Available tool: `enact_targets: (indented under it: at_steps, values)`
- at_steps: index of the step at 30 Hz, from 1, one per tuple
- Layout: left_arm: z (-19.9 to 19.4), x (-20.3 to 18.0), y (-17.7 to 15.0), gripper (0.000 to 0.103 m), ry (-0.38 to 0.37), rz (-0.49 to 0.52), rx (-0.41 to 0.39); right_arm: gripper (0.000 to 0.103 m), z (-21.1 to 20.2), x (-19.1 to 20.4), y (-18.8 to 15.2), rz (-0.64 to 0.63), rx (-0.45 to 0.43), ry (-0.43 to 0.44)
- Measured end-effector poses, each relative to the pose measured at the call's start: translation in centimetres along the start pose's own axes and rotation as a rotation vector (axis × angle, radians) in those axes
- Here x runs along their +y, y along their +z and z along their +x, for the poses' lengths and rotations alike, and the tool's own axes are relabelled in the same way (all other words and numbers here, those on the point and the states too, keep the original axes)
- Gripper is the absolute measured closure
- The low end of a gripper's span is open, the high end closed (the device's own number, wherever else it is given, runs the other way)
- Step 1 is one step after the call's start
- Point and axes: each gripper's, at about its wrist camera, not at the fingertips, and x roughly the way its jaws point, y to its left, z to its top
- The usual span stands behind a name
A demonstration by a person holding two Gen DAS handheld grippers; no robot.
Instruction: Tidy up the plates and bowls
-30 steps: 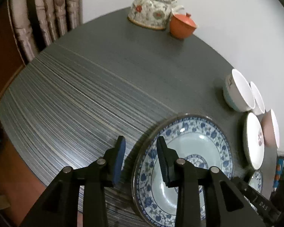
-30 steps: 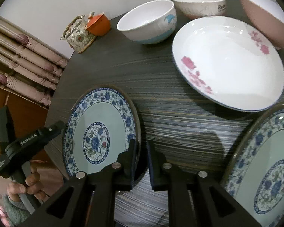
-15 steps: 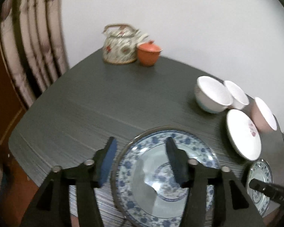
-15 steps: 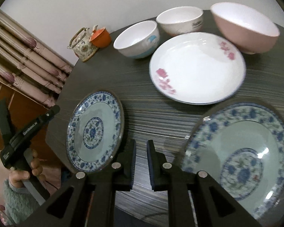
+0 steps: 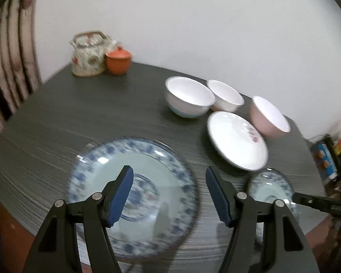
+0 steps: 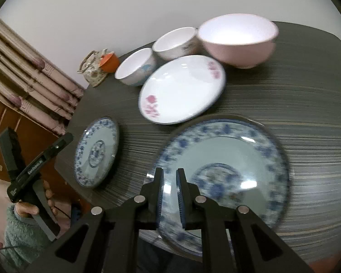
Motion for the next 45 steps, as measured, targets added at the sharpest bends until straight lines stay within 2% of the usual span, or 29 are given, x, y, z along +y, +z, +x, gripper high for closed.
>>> enact_targets:
  at_steps: [3,5,9,18,23,32,43,45]
  values:
    - [0.8,-1.2,-0.4,0.041,-0.053,-0.029,0.065,0.089,-1.4,-2.4,-0.1,0.035,-0.010,-0.013]
    - [1.4,-2.1,-0.8,0.041,-0.077,-0.041,0.111,0.084,-2.3,-4.1,-0.2,0.073,-0.022,-0.019]
    - [2.8,-4.2,-1.8,0.041,-0.152,-0.085,0.216,0.084,-3.3,-7.0,-0.3,0.142,-0.026,-0.017]
    - [5.3,-7.4,-2.7,0.041,-0.259,-0.175,0.364,0.084,-2.5,-10.9,-1.0,0.228,0.014,-0.015]
    - [6.4,-7.9,-3.0,0.041,-0.267,-0.233,0.418,0.084,-1.9,-12.4,-1.2,0.267,0.026,-0.011]
    - [7.9,-8.6,-3.8,0.041,-0.250,-0.250,0.475,0.084,-0.6,-12.9,-1.5,0.286,0.051,0.022]
    - [9.2,-9.7,-4.2,0.043,-0.223,-0.224,0.514,0.084,0.1,-12.9,-1.7,0.289,0.059,0.032]
    - [9.4,-9.9,-4.2,0.047,-0.225,-0.217,0.518,0.084,0.1,-13.0,-1.7,0.287,0.059,0.032]
